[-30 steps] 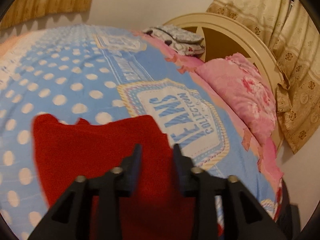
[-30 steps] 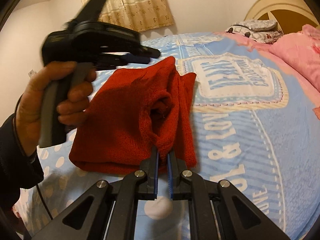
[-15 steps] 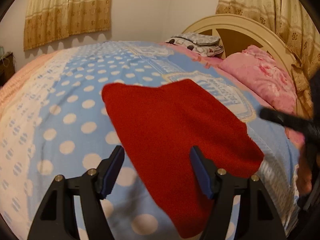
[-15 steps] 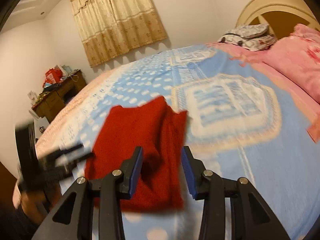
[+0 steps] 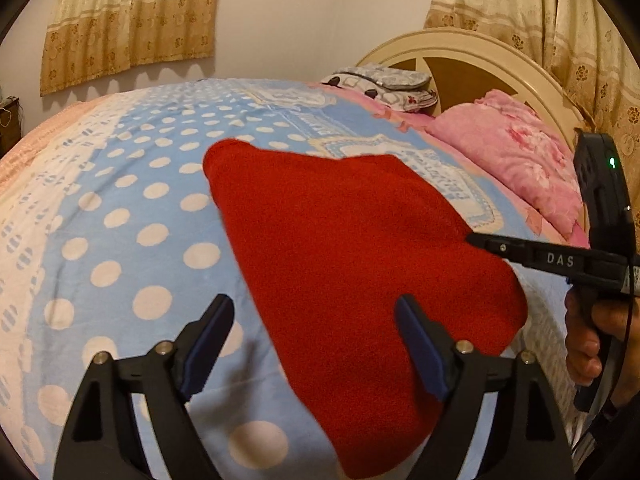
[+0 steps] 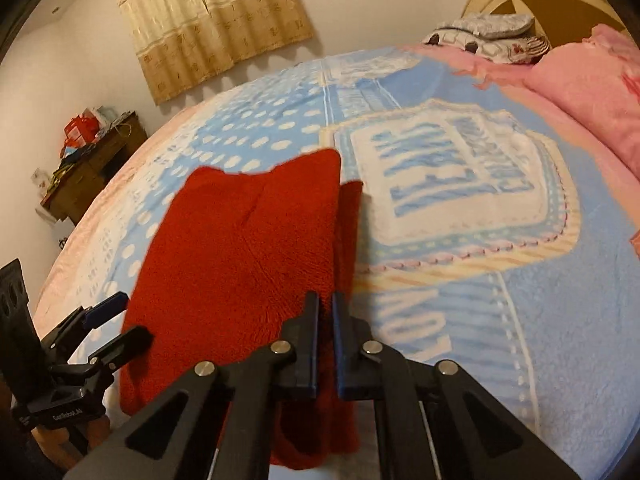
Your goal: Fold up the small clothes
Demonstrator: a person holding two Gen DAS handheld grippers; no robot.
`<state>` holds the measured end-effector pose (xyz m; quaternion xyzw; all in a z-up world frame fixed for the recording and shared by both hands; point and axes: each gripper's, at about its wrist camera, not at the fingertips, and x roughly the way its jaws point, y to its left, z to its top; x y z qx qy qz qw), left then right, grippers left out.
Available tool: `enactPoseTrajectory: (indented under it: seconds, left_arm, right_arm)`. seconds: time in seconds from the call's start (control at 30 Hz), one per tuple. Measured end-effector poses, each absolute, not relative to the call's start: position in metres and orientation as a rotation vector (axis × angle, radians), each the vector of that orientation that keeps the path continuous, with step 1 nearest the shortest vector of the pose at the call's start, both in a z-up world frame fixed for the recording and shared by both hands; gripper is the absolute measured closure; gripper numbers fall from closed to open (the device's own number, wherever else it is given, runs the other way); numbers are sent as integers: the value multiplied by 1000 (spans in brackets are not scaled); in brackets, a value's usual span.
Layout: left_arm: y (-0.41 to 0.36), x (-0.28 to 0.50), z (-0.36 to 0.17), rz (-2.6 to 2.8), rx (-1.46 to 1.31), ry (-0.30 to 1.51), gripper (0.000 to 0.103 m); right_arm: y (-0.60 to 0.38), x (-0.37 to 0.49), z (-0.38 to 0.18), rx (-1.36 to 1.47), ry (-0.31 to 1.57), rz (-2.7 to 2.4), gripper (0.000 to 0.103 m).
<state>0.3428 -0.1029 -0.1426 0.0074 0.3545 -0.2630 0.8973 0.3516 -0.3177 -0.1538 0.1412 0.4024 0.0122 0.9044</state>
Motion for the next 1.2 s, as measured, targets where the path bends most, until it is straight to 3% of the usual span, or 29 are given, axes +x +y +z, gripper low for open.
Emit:
enactPoseTrajectory:
  seconds: [0.2,0.27,0.5,0.7,0.93,1.2]
  left_arm:
    - [-100,343,-147,-542,2,748,13]
    - [-102,341,-147,-544,8,744,13]
    - [-109,341,-149,-554,46,749,10]
    - [-100,341,-148,-550,-8,744,6]
    - [-104,345,-153,-557,-1,785,2]
    - [-105,346,-156,-549,1,805,0]
  right_arm:
    - [-306,372,-148,212,853,8,96]
    - [-305,374,-143,203,853,-12,87]
    - [-269,373,-103,125,738,100,66]
    - [-259,401,-143,82,897,107,67]
    - [-288,391,-155,148,893,95,68]
    - [-272,346,-124,84,765,91,66]
